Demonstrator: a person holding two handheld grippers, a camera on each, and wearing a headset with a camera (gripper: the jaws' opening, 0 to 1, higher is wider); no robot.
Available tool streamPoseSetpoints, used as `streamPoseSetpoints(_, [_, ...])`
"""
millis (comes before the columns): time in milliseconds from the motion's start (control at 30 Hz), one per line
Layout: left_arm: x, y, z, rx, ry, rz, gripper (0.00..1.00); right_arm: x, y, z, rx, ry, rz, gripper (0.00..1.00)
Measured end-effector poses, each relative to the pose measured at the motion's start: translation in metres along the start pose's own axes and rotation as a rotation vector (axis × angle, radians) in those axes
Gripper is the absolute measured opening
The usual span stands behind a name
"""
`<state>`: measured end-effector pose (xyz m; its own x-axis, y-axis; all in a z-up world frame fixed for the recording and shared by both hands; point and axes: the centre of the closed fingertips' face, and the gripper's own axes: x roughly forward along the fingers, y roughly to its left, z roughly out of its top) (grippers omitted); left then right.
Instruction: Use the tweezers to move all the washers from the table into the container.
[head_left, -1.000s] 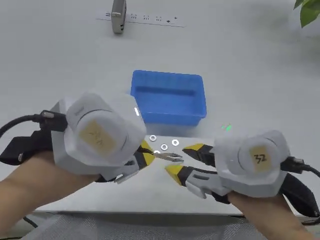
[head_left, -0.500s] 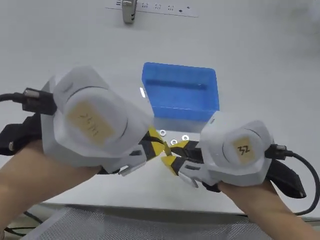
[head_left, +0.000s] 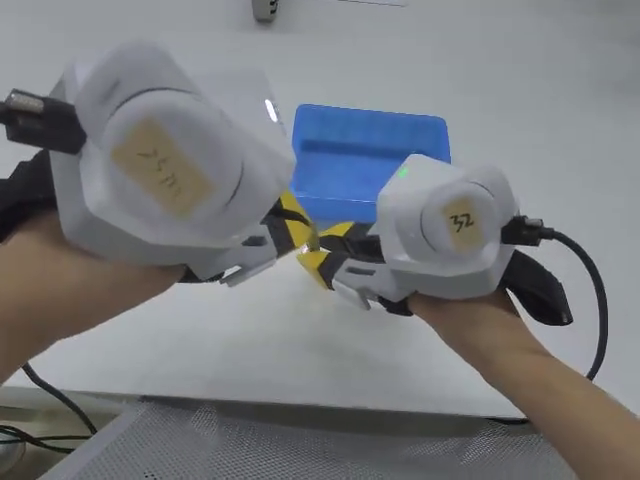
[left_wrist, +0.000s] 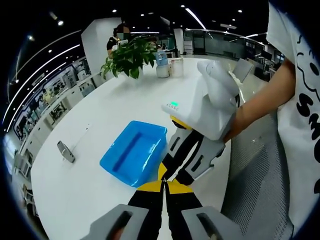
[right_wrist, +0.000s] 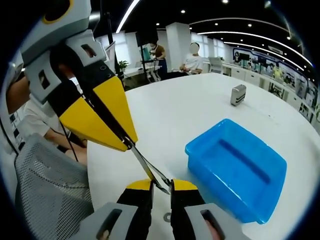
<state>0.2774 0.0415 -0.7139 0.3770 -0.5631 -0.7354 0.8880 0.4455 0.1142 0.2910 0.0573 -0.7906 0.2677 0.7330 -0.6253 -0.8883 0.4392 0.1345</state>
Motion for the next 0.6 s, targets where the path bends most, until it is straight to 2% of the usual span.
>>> streamPoseSetpoints(167, [0.0055,0.0009,-0.0050,0.007,0.014,-0.006,0.00,0.0059,-0.0009,-0.0044,-0.001,0.018,0.004,0.09])
streamPoseSetpoints(233, [0.0050,0.0012,-0.0029,0.006,-0.007,-0.006,0.00,0.0062,-0.0018,-0.0067,-0.006,0.024,-0.003,0.09])
streamPoseSetpoints(400, [0.0050,0.0028,-0.0014,0.016,0.002,-0.005,0.00,0.0056,-0.0029,-0.0064,-0.012,0.031,-0.009,0.08])
streamPoseSetpoints(600, [0.0062,0.0021,0.0011,0.024,0.001,-0.018,0.00,0.0000,-0.0012,0.0012,-0.103,0.030,-0.023,0.08])
